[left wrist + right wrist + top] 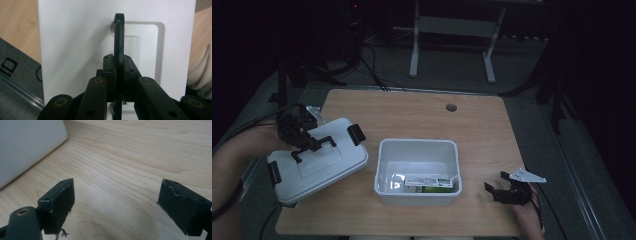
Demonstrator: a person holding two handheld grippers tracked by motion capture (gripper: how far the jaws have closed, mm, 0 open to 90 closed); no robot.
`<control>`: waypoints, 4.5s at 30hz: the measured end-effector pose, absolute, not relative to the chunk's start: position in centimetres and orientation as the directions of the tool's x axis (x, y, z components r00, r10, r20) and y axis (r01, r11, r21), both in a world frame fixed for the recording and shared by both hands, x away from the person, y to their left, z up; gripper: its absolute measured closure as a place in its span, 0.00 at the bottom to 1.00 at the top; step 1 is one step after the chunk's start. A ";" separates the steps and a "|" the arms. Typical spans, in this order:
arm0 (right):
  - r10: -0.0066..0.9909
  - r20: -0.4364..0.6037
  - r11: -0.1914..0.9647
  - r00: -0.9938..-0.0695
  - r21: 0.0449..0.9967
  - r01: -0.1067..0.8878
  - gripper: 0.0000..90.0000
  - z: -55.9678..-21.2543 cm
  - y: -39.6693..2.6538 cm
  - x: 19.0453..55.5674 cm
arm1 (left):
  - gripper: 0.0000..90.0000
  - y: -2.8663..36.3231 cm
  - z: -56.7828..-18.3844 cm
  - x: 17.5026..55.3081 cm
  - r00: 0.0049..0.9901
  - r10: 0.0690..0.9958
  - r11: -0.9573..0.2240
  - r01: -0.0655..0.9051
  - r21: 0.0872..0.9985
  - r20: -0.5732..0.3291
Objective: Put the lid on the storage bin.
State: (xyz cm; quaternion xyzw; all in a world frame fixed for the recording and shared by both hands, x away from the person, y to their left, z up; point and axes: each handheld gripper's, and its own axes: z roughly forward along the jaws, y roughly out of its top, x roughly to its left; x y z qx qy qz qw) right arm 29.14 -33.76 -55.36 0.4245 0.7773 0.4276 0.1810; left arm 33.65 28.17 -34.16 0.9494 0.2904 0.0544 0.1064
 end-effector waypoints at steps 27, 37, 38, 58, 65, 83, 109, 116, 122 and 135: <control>0.804 0.084 0.279 -0.589 0.822 0.497 0.15 -55.5 -33.6 29.1 | 0.93 13.9 -30.8 34.3 0.958 0.281 -0.931 0.259 0.257 0.053; 0.799 0.082 0.281 -0.595 0.824 0.491 0.15 -55.5 -33.5 29.0 | 0.93 8.9 -31.3 34.8 0.984 0.179 -0.952 0.168 0.257 0.022; 0.799 0.082 0.282 -0.596 0.824 0.492 0.15 -55.5 -33.5 29.0 | 0.93 8.5 -31.4 34.9 0.985 0.170 -0.954 0.160 0.255 0.017; 0.792 0.089 0.275 -0.604 0.831 0.483 0.15 -55.4 -33.7 29.0 | 0.93 1.2 -33.9 35.9 0.999 0.047 -0.976 0.047 0.211 -0.003; 0.791 0.093 0.272 -0.605 0.832 0.483 0.15 -55.5 -33.7 29.0 | 0.93 0.6 -34.6 36.0 0.999 0.037 -0.979 0.037 0.199 -0.002; 0.788 0.093 0.276 -0.609 0.831 0.484 0.15 -55.5 -33.7 29.0 | 0.92 0.6 -35.7 36.6 0.998 0.057 -0.976 0.064 0.210 -0.037; 0.793 0.093 0.272 -0.603 0.831 0.485 0.15 -55.4 -33.7 29.0 | 0.10 7.3 -35.9 37.2 0.957 0.289 -0.863 0.246 0.440 0.033; 0.794 0.093 0.271 -0.600 0.831 0.486 0.15 -55.5 -33.8 29.0 | 0.10 10.9 -35.9 36.8 0.931 0.365 -0.804 0.305 0.510 0.017; 0.795 0.093 0.271 -0.599 0.829 0.490 0.15 -55.5 -33.8 29.0 | 0.10 14.6 -36.5 36.3 0.905 0.426 -0.767 0.360 0.531 0.002; 0.800 0.090 0.270 -0.593 0.829 0.490 0.15 -55.5 -33.8 29.0 | 0.10 20.5 -38.9 34.9 0.853 0.521 -0.669 0.428 0.607 -0.027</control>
